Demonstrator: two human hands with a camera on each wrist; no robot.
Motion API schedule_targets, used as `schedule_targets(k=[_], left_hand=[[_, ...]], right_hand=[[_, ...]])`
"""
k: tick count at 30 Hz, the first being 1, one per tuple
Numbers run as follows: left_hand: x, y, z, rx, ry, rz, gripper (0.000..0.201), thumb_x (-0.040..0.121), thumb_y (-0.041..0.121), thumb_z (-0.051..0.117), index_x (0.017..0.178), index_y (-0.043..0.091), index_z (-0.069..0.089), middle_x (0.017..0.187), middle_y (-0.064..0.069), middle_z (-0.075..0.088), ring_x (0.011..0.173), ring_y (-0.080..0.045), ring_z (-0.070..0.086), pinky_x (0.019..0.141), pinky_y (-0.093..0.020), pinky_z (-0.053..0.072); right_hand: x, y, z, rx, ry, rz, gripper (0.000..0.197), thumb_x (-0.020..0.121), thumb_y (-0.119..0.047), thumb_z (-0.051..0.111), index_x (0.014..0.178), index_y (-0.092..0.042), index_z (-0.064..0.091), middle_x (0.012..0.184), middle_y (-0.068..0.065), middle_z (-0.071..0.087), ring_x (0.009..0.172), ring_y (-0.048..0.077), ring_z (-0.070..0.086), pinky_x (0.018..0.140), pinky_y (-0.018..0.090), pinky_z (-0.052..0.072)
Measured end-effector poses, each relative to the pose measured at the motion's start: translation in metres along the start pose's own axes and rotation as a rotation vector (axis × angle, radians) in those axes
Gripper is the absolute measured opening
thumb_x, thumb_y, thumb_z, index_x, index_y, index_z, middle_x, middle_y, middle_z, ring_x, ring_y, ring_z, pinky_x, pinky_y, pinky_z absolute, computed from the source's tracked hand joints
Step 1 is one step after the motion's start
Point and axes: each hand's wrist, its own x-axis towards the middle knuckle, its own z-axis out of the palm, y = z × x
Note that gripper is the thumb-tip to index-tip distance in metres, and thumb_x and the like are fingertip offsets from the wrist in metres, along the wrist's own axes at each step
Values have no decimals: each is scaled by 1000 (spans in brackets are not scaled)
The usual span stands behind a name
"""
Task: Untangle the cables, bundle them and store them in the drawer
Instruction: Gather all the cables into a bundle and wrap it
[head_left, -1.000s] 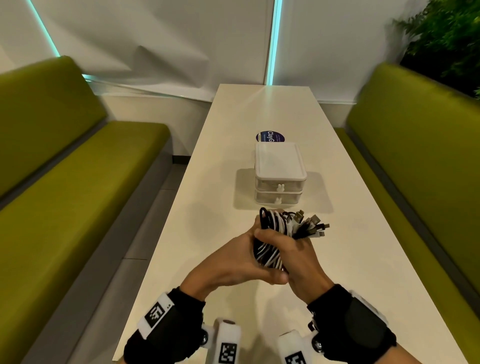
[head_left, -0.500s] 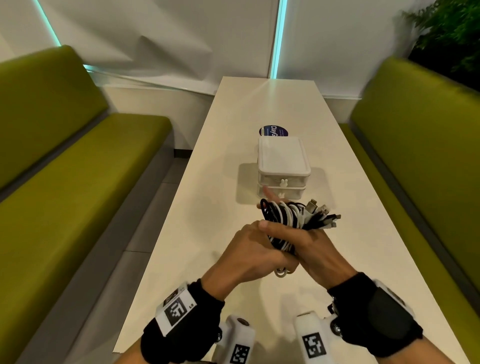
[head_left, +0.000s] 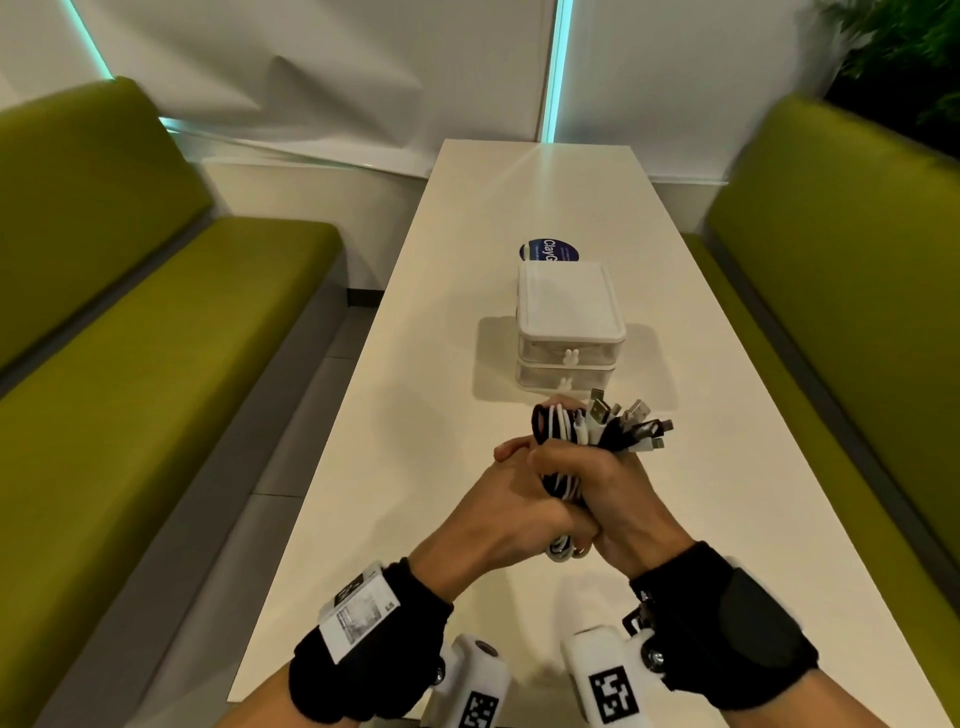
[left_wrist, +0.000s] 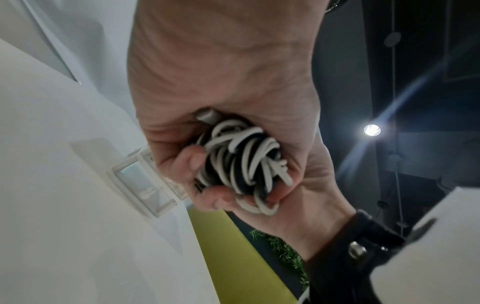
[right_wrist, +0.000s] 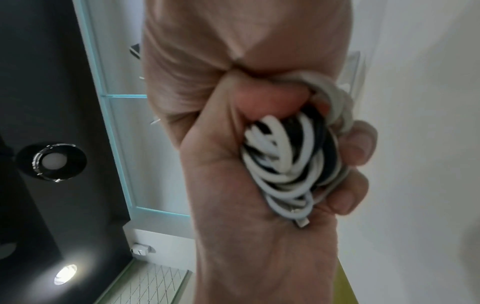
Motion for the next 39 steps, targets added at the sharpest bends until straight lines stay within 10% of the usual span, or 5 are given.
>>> schedule_targets(k=[7, 19, 25, 30, 39], left_hand=[[-6, -2, -18, -58, -225, 25, 29, 74, 16, 79, 92, -1, 65, 85, -23, 67, 74, -26, 62, 72, -43, 53], [-8, -8, -1, 46, 59, 73, 34, 60, 8, 65, 84, 29, 54, 65, 11, 59, 60, -9, 58, 54, -29, 47], [1, -7, 12, -75, 126, 165, 25, 52, 4, 61, 70, 19, 54, 66, -10, 60, 61, -24, 60, 53, -41, 50], [11, -11, 23, -64, 230, 156, 19, 42, 9, 56, 56, -2, 49, 58, -19, 57, 59, -36, 58, 49, -45, 47], [29, -20, 36, -171, 191, 23, 6, 40, 11, 54, 39, 15, 49, 46, -5, 53, 47, -20, 52, 46, -26, 39]], right_hand=[[-2, 1, 1, -160, 6, -35, 12, 63, -7, 60, 74, -11, 64, 87, 16, 74, 89, 31, 71, 68, 42, 55], [-12, -8, 8, -69, -9, -70, 17, 68, -6, 74, 69, -23, 71, 91, 17, 73, 97, 35, 70, 96, 54, 51], [-9, -5, 7, -100, 147, 15, 10, 54, -14, 75, 60, -17, 68, 88, 29, 68, 92, 38, 68, 61, 33, 50], [-2, -10, 3, -67, 153, 74, 26, 71, 2, 61, 51, -14, 62, 75, 17, 72, 78, 25, 71, 68, 35, 50], [14, 1, -17, -41, 240, 156, 17, 77, 8, 51, 65, -4, 50, 75, 20, 72, 69, 25, 70, 58, 30, 50]])
